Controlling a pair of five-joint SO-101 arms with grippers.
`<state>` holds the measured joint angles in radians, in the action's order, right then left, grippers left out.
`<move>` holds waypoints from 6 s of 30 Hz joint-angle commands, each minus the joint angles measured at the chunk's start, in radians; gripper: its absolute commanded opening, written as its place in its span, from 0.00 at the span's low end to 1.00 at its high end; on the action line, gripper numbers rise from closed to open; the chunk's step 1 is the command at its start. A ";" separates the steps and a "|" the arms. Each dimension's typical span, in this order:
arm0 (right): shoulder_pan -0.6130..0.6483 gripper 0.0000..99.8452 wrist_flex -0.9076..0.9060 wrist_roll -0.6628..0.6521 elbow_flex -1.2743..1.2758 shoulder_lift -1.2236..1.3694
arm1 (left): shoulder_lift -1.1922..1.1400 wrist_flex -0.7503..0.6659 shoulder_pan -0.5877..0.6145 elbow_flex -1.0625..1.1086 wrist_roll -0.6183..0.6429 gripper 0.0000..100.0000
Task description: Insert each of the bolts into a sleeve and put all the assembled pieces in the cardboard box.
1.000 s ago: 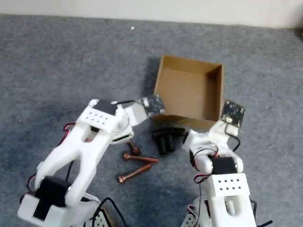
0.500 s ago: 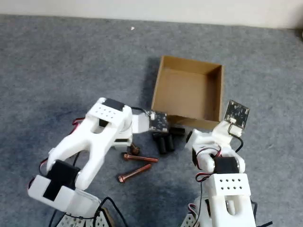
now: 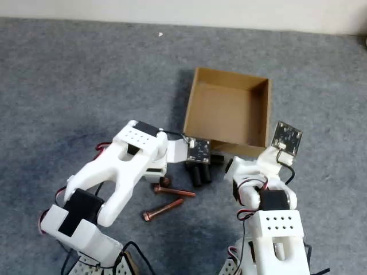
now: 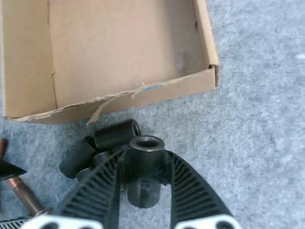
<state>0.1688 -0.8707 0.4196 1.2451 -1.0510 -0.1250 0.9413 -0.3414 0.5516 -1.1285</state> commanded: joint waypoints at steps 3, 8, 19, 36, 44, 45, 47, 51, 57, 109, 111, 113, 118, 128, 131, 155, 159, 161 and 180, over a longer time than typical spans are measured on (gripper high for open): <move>-0.010 0.00 0.024 0.005 -0.007 -0.031 | -0.005 -0.043 -0.079 -0.028 -0.003 0.11; -0.012 0.00 0.024 0.005 -0.007 -0.031 | -0.002 -0.044 -0.124 0.001 -0.003 0.03; -0.013 0.00 0.024 0.005 -0.007 -0.031 | 0.114 -0.008 -0.093 0.007 0.052 0.01; -0.053 0.00 -0.082 0.005 -0.035 -0.042 | 0.766 0.078 0.058 0.159 0.525 0.01; 0.030 0.00 -0.088 0.003 -0.079 -0.366 | 1.110 0.072 0.101 0.202 1.025 0.01; 0.067 0.00 -0.088 0.003 -0.079 -0.423 | 1.144 0.072 0.101 0.202 1.059 0.01; 0.150 0.00 -0.088 0.003 -0.076 -0.519 | 1.208 0.071 0.101 0.202 1.105 0.01; 0.306 0.00 -0.056 0.003 -0.024 -0.667 | 1.325 0.014 0.101 0.209 1.211 0.01; 0.472 0.00 0.174 -0.278 0.189 -0.785 | 1.509 -0.141 0.097 0.321 1.459 0.01; 0.515 0.00 0.567 -0.589 0.532 -0.783 | 1.859 -0.589 -0.162 0.894 1.498 0.01; 0.515 0.00 0.567 -0.589 0.532 -0.783 | 1.859 -0.588 -0.140 0.895 1.499 0.01; 0.515 0.00 0.567 -0.589 0.532 -0.783 | 1.859 -0.588 -0.137 0.906 1.499 0.01; 0.515 0.00 0.567 -0.589 0.532 -0.783 | 1.859 -0.588 -0.139 0.934 1.499 0.01; 0.515 0.00 0.559 -0.592 0.532 -0.782 | 1.863 -0.583 -0.191 0.938 1.439 0.01; 0.516 0.00 0.544 -0.603 0.532 -0.783 | 1.867 -0.582 -0.191 0.940 1.438 0.01; 0.516 0.00 0.530 -0.681 0.533 -0.783 | 1.868 -0.528 -0.214 0.928 1.435 0.01; 0.512 0.00 0.530 -0.681 0.533 -0.783 | 1.870 -0.522 -0.217 0.909 1.435 0.01; 0.513 0.00 0.515 -0.681 0.533 -0.783 | 1.870 -0.522 -0.219 0.901 1.435 0.01; 0.510 0.00 0.493 -0.678 0.529 -0.785 | 1.870 -0.358 -0.277 0.839 1.435 0.01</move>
<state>0.6813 -0.3890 -0.2524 1.6732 -1.8182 1.7300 0.5623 -0.5808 1.4507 0.3122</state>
